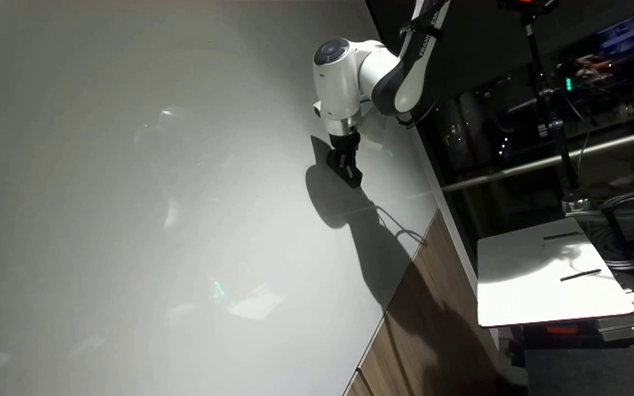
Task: Use the black eraser to wipe the whiteboard.
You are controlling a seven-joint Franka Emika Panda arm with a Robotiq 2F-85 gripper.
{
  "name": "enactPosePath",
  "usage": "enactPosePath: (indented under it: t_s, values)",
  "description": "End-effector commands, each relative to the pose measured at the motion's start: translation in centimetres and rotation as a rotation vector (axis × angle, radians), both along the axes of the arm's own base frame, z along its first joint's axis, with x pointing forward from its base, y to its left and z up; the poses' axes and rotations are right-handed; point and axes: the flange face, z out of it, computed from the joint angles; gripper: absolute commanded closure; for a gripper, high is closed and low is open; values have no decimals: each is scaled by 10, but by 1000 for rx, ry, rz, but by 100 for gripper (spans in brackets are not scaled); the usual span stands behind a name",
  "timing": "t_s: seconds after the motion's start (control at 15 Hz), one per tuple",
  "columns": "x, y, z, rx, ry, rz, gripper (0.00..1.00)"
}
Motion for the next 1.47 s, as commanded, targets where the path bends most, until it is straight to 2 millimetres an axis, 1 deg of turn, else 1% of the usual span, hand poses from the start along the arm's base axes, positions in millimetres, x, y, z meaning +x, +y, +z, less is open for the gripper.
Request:
enactPosePath:
  t_s: [0.0,0.07,0.13,0.2,0.4,0.47,0.6,0.73,0.8,0.93,1.07,1.13,1.33,1.4]
  values:
    - [-3,-25,7,32,-55,-13,71]
    - [-5,-15,1,58,-55,-10,71]
    - [-9,-2,-6,81,-53,-2,71]
    - [-13,14,-16,101,-51,8,71]
    - [-18,52,-46,156,-35,39,71]
    - [-18,60,-55,160,-24,46,71]
    - [-15,65,-66,141,-12,54,71]
    - [-10,54,-68,113,-8,54,71]
    - [-6,46,-64,95,-10,54,71]
    - [-1,27,-50,62,-23,45,71]
    - [3,4,-32,29,-44,35,71]
    - [2,-10,-23,20,-52,24,71]
    - [-4,-42,-9,12,-64,-11,71]
    - [-4,-45,-6,15,-70,-18,71]
